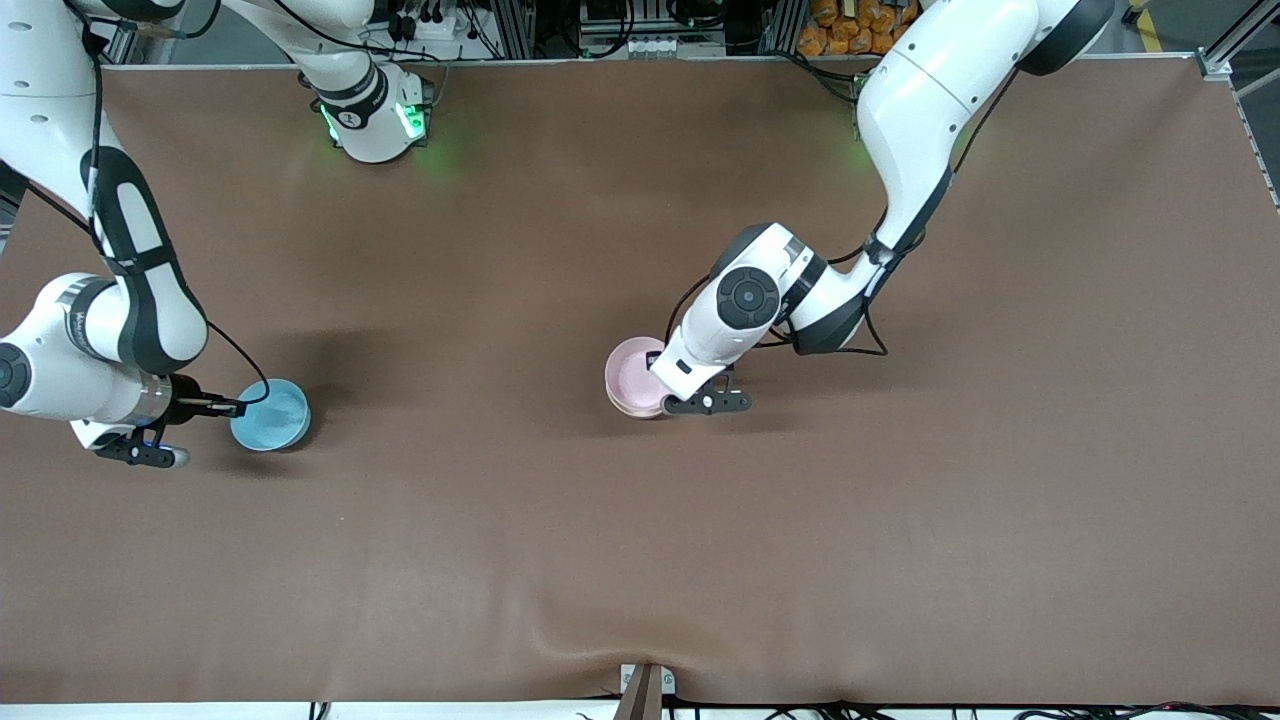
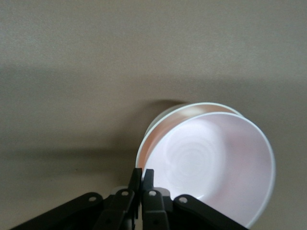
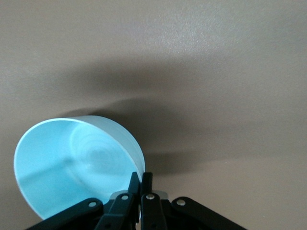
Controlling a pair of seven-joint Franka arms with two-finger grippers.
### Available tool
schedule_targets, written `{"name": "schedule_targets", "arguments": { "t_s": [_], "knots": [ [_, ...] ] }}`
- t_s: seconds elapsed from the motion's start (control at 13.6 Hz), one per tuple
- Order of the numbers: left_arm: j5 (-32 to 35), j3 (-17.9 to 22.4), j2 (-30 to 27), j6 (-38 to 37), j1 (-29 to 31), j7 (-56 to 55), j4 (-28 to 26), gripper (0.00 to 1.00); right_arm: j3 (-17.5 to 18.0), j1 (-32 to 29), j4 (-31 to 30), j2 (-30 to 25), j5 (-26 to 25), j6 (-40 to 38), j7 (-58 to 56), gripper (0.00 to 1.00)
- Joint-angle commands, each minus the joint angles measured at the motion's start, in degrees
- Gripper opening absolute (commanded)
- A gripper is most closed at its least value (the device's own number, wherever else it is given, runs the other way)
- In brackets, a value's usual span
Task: Stack pink and blue bowls on white bowl
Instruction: 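Release the pink bowl into the white bowl while the right gripper lifts the blue bowl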
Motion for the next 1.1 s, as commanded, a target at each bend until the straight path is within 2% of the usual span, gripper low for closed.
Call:
{"name": "schedule_targets", "arguments": {
  "t_s": [0.0, 0.07, 0.29, 0.51, 0.73, 0.81, 1.03],
  "knots": [
    [0.84, 0.25, 0.96, 0.46, -0.50, -1.61, 2.55, 0.48, 0.36, 0.09, -1.74, -5.62, -0.89, -3.12, 0.31, 0.00],
    [0.66, 0.17, 0.53, 0.46, -0.50, -2.04, 2.81, 0.99, 0.53, 0.26, -1.65, -6.77, -0.80, -4.09, 0.31, 0.00],
    [1.27, 0.25, -3.67, -1.55, 0.55, -5.73, 3.08, 1.00, 1.23, 1.75, -1.48, -10.02, 0.51, -7.34, 1.27, 0.00],
    [1.36, 0.17, -14.20, -16.45, 4.93, -5.21, 3.08, 1.00, 2.38, 5.34, -1.48, -12.93, 7.97, -9.11, 4.42, 0.00],
    [1.54, 0.25, -25.89, -35.17, 7.41, -4.51, 1.59, 1.00, 2.38, 15.34, -0.95, -13.81, 8.87, -8.06, 18.63, 0.00],
    [1.63, 0.08, -28.89, -38.53, 9.67, -3.72, 1.41, 1.00, 2.38, 18.25, -0.51, -13.73, 8.87, -7.45, 22.86, 0.00],
    [1.37, -0.10, -34.27, -43.66, 18.71, 12.22, 1.32, 1.00, 2.38, 26.08, -0.42, -13.37, 11.40, -5.51, 30.62, 0.00]
  ]
}}
